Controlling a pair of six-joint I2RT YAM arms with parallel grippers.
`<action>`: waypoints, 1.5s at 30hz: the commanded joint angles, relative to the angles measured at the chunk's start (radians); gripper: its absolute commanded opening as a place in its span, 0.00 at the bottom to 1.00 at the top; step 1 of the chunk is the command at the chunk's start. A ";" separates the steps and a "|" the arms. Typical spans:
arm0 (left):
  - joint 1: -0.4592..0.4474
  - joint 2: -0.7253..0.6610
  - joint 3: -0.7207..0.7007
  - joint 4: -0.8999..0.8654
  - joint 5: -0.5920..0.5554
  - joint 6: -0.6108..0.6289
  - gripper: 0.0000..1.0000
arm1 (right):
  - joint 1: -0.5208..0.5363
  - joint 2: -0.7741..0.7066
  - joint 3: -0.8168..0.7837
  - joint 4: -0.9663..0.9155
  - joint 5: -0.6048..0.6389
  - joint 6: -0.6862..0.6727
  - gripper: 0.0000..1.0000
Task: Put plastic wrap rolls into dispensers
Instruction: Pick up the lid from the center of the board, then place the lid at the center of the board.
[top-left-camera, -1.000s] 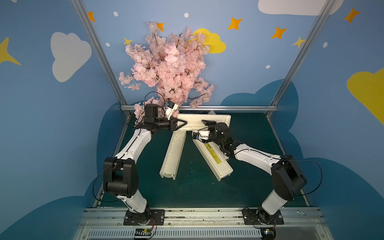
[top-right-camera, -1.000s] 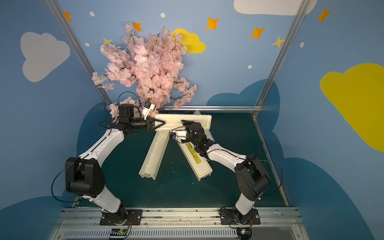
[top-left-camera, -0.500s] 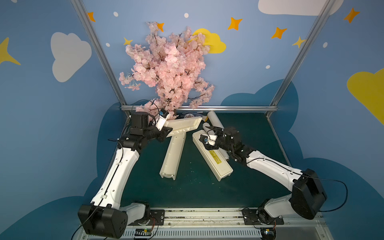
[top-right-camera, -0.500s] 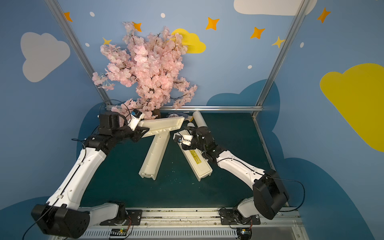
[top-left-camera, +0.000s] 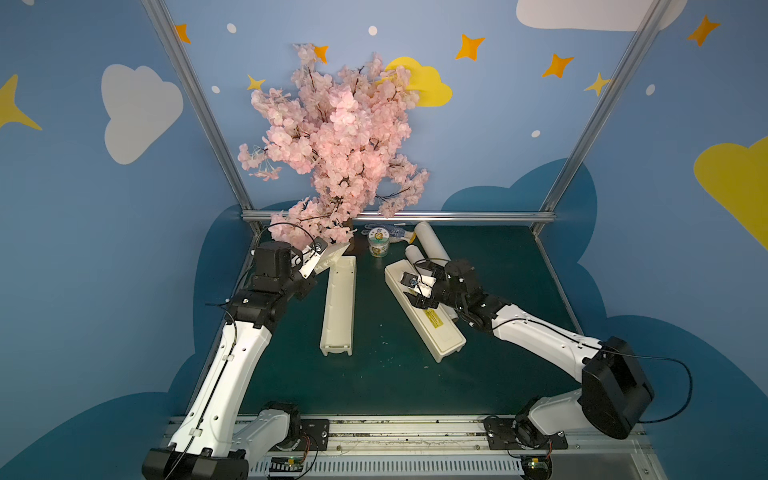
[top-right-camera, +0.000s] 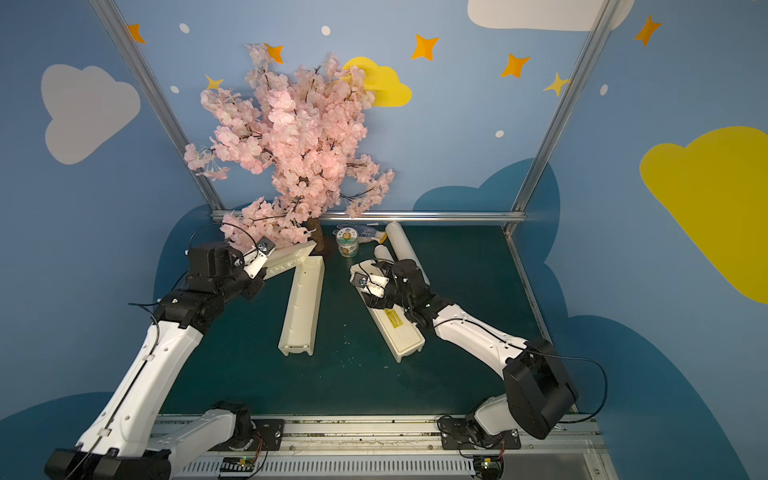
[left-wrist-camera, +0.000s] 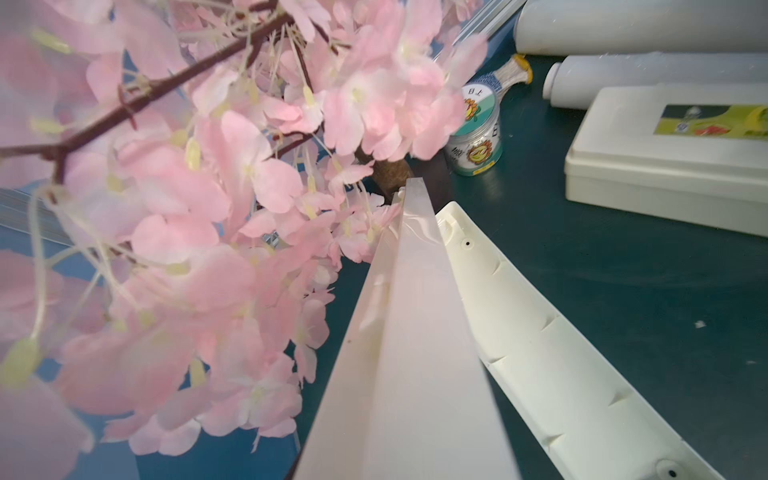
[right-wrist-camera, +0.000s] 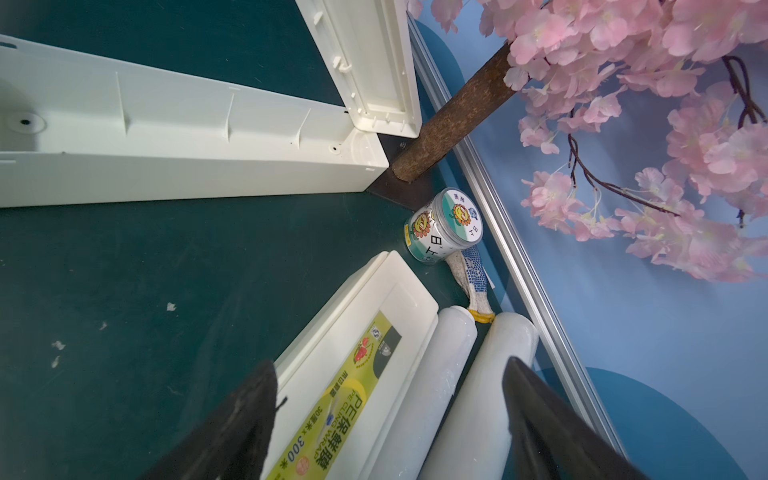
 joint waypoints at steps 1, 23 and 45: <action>0.004 0.001 0.007 0.084 -0.097 0.089 0.34 | 0.006 -0.040 -0.024 -0.007 -0.012 0.052 0.84; 0.002 -0.041 0.012 0.076 0.056 0.133 0.23 | 0.020 -0.009 -0.036 -0.027 -0.003 0.102 0.84; -0.039 0.100 0.237 0.258 -0.063 0.492 0.03 | 0.023 0.022 -0.020 -0.014 0.004 0.109 0.84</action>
